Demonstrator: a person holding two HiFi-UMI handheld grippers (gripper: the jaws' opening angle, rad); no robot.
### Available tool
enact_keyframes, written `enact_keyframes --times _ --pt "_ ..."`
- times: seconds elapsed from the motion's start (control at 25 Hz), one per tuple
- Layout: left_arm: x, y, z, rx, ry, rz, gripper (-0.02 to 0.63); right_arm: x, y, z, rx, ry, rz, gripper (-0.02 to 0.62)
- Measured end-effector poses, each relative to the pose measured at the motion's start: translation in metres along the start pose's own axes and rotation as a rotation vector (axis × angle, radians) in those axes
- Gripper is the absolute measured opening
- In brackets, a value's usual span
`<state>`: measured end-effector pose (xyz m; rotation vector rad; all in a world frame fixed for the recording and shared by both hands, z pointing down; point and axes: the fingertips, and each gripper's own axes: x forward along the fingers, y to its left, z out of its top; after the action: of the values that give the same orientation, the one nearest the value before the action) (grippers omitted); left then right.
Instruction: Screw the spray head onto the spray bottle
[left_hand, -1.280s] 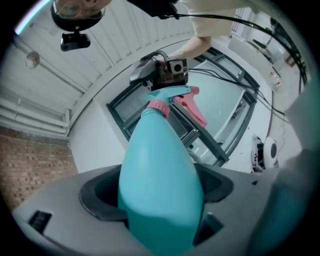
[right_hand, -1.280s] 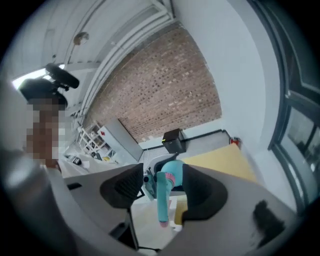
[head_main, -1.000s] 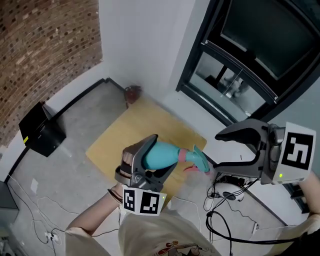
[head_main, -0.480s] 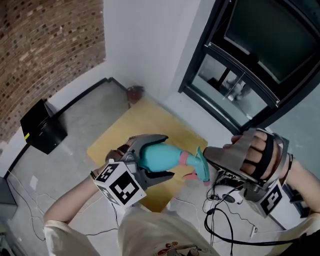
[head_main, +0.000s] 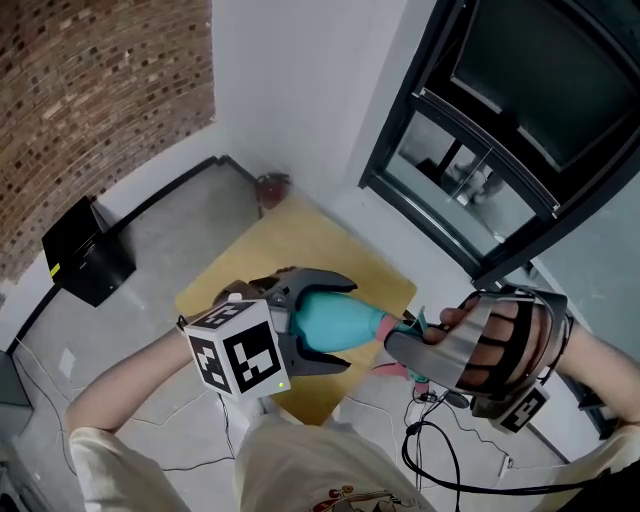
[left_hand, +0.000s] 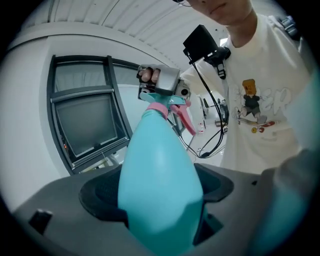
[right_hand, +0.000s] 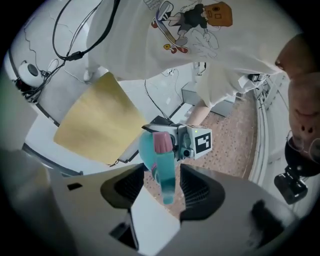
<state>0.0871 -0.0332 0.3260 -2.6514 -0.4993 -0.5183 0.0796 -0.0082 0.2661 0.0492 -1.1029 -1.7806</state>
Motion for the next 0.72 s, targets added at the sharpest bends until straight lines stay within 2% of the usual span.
enact_keyframes --times 0.12,0.2,0.36,0.6,0.72 --pt "0.002 -0.003 0.001 -0.009 0.002 -0.038 0.426 0.004 0.002 0.002 -0.014 -0.009 -0.001 0.215" --pt "0.003 -0.005 0.002 -0.02 0.001 -0.062 0.426 0.005 0.002 0.003 -0.027 -0.015 -0.013 0.139" --pt "0.002 -0.007 -0.002 -0.004 0.027 -0.075 0.426 0.006 0.005 0.004 0.009 -0.026 0.004 0.133" --pt "0.004 -0.014 -0.007 0.1 0.086 -0.073 0.426 0.004 0.006 0.017 0.158 -0.09 0.034 0.132" --pt "0.0 -0.027 -0.01 0.127 0.129 -0.142 0.426 0.001 0.004 0.029 0.192 -0.137 0.044 0.132"
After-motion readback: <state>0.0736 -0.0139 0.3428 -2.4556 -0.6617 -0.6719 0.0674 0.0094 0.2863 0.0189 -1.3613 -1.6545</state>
